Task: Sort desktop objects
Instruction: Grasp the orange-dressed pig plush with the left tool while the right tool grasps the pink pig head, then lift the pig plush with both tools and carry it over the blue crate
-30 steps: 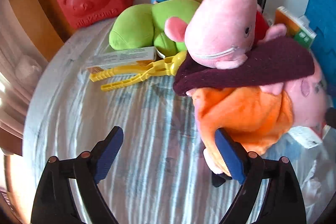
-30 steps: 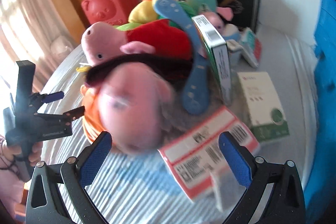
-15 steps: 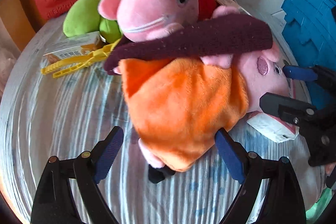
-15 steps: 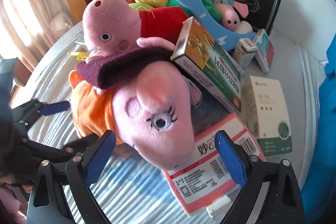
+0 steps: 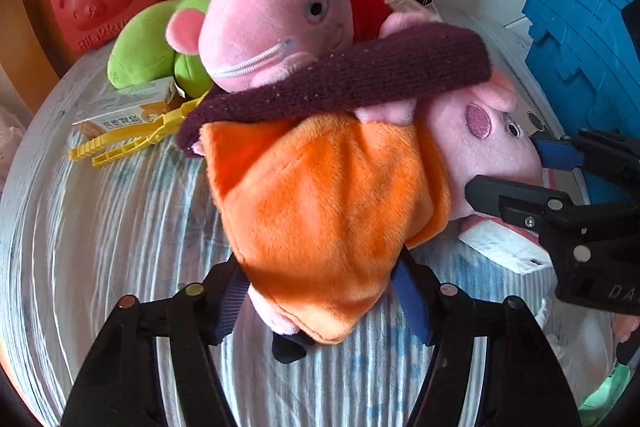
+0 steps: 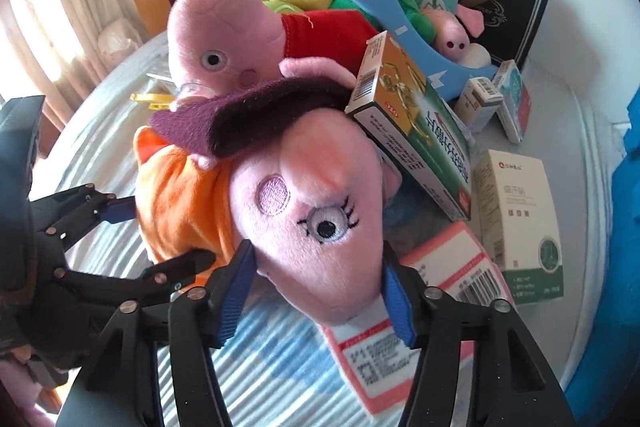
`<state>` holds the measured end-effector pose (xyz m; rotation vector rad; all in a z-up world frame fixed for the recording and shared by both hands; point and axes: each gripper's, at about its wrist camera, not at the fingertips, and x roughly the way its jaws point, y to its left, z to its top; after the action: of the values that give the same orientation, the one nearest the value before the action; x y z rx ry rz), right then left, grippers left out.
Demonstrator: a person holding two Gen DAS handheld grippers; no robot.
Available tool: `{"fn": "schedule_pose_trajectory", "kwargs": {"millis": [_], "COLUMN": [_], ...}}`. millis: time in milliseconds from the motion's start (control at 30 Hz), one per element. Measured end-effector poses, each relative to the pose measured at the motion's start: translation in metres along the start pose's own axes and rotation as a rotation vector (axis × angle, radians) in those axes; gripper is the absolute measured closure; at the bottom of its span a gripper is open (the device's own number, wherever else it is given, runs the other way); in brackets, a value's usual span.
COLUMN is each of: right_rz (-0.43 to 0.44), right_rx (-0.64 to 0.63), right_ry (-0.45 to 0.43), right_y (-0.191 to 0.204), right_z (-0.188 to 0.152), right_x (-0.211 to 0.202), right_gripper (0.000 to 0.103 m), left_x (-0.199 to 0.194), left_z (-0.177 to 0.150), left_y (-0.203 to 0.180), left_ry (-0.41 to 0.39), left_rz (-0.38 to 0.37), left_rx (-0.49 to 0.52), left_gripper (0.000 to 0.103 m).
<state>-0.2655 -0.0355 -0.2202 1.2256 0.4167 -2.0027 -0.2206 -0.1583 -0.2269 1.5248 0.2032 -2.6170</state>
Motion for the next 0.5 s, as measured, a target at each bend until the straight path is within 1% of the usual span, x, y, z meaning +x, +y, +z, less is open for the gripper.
{"fn": "schedule_pose_trajectory", "kwargs": {"millis": [167,300,400,433,500], "right_rz": [0.02,0.029,0.02,0.016,0.004], "right_rx": [0.026,0.028,0.021,0.017,0.005], "right_ry": [-0.051,-0.105,-0.155,-0.177,-0.204], "right_y": [0.001,0.005,0.012,0.014,0.018], "right_z": [-0.011,-0.02,-0.023,-0.023,-0.023], "right_x": [-0.028,-0.06,-0.084,-0.094,-0.104], "right_gripper": [0.05,0.052,0.053,0.053,0.053], "left_x": [-0.031,-0.065,-0.093,-0.099,-0.109], "left_z": [-0.007,-0.011,-0.014,-0.009,-0.012], "left_y": [-0.004,-0.008,-0.005,-0.004,-0.009], "left_ry": [-0.058,-0.134,-0.185,-0.203,-0.23], "left_rz": [-0.012,-0.013,-0.027,-0.026,-0.017], "left_rx": [0.023,0.043,0.049,0.058,0.075], "left_gripper": [0.039,0.042,0.043,0.042,0.042]}}
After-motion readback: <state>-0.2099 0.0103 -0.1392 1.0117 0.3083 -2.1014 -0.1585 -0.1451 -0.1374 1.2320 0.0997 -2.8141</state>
